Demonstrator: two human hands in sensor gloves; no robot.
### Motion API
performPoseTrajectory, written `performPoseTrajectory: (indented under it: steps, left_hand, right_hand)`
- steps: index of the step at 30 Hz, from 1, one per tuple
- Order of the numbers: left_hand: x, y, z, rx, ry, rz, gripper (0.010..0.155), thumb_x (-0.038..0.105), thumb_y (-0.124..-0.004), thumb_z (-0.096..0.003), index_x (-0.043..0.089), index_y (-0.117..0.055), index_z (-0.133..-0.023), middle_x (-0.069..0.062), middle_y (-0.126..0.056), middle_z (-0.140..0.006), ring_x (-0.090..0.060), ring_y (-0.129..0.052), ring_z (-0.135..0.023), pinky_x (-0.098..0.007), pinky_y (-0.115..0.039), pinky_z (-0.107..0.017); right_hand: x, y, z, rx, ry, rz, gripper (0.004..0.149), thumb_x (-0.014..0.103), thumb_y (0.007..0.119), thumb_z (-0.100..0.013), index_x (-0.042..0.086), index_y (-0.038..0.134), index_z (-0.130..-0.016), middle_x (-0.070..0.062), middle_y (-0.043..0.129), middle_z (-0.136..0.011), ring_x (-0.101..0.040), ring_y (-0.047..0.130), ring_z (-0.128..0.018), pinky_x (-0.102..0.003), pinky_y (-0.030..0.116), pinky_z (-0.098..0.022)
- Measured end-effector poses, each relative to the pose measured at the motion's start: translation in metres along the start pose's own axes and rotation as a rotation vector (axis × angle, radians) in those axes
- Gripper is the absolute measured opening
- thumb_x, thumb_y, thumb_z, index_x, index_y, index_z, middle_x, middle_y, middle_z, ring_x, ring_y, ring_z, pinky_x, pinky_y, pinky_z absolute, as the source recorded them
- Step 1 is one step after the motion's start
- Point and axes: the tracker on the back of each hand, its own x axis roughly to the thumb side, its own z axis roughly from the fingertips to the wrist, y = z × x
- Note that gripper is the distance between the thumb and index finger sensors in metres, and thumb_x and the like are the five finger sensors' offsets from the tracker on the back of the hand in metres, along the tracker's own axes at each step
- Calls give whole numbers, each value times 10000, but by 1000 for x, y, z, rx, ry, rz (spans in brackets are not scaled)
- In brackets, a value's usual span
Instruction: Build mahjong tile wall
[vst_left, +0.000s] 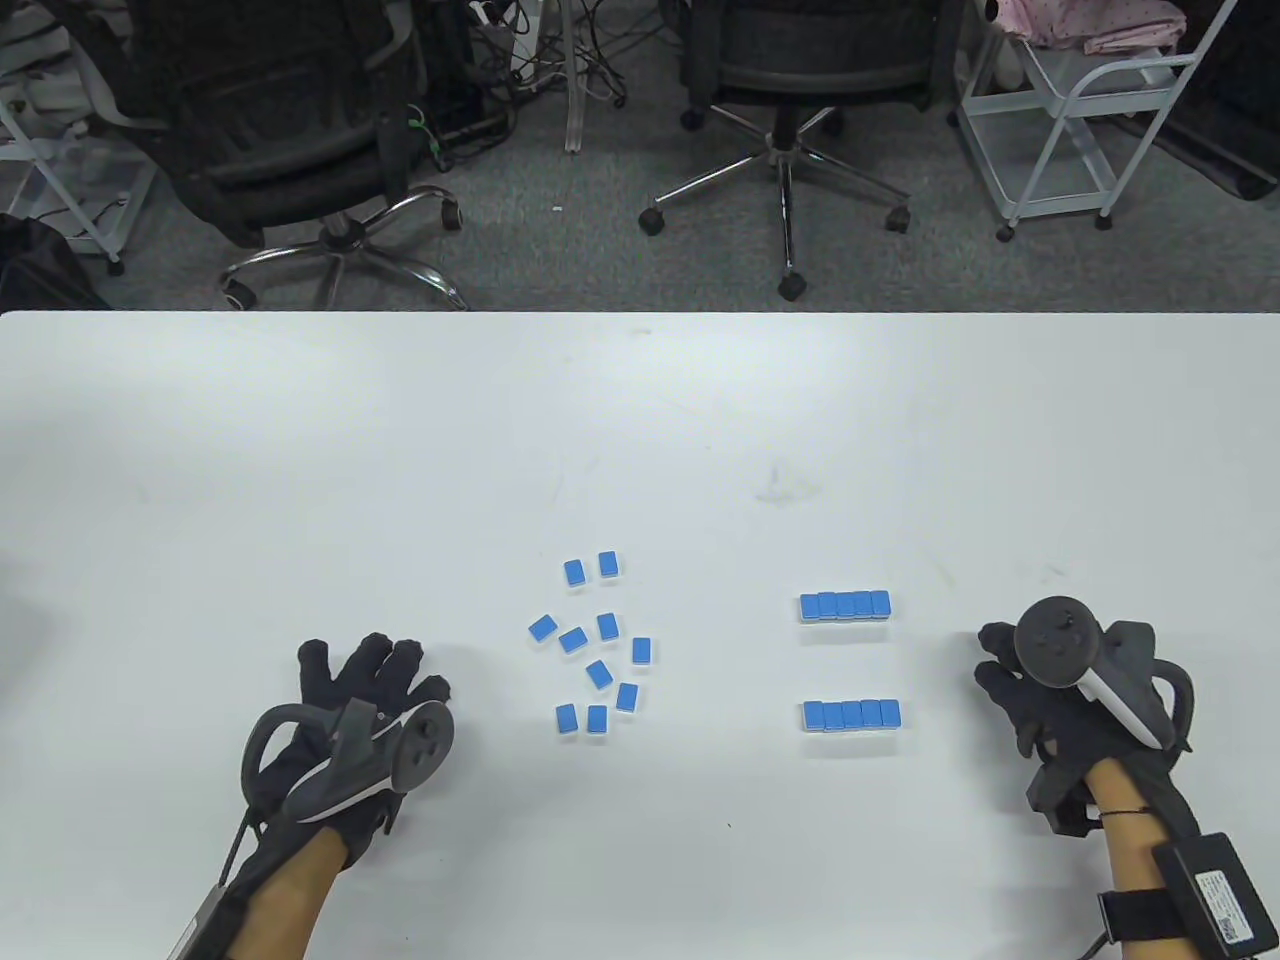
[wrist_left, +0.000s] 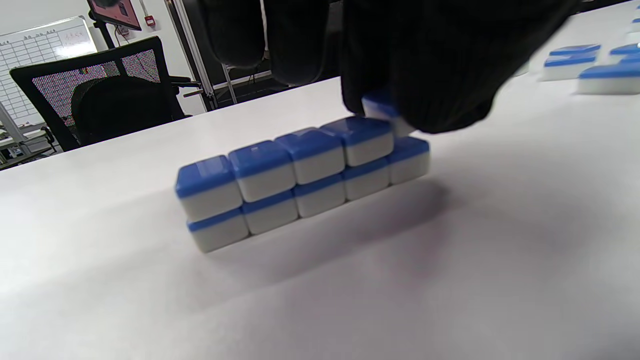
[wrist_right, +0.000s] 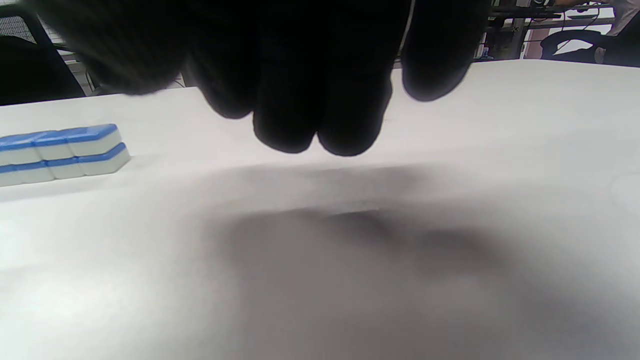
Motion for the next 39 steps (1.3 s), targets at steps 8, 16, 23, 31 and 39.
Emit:
performPoseTrajectory:
  steps: [8,16,23,31,39]
  left_hand:
    - [-2,-2,0,-27,7,16,578,517,-831,-454,390,-714,-1006,29,-534,-1180,-315,-476,-1124,-752,-307,-771]
    - [-3,-3,-1,-34,-1,39,606,538,-823,-450,388,-691,-1022,24,-531,-1181,-315,-475,-1124,-754,-305,-766]
    - [-16,6,4,21,12,129,622,578,-779,-452,390,-667,-1034,25,-506,-1188,-314,-459,-1127,-755,-299,-767]
    - [-57,17,12,168,128,326,645,610,-698,-465,401,-593,-1066,30,-436,-1203,-307,-367,-1143,-738,-224,-774]
    - [-80,3,24,242,195,387,661,629,-650,-472,409,-535,-1085,21,-363,-1211,-318,-257,-1142,-720,-175,-757]
  right_hand:
    - [0,0,0,-6,-4,-3,550,502,753,-360,302,747,-873,8,891,-885,-275,892,-822,-569,634,-725]
    - [0,0,0,-4,-1,-2,549,502,752,-361,301,747,-872,7,891,-885,-275,891,-823,-569,633,-726]
    - [0,-1,1,-26,-4,1,546,501,753,-361,301,751,-869,6,894,-881,-275,893,-820,-571,634,-724]
    - [7,-10,8,-145,-44,-10,532,496,757,-359,292,774,-851,2,919,-850,-278,918,-786,-567,660,-703]
    - [38,-21,30,-312,-194,-13,515,487,766,-356,278,804,-825,-6,954,-804,-283,952,-733,-562,705,-658]
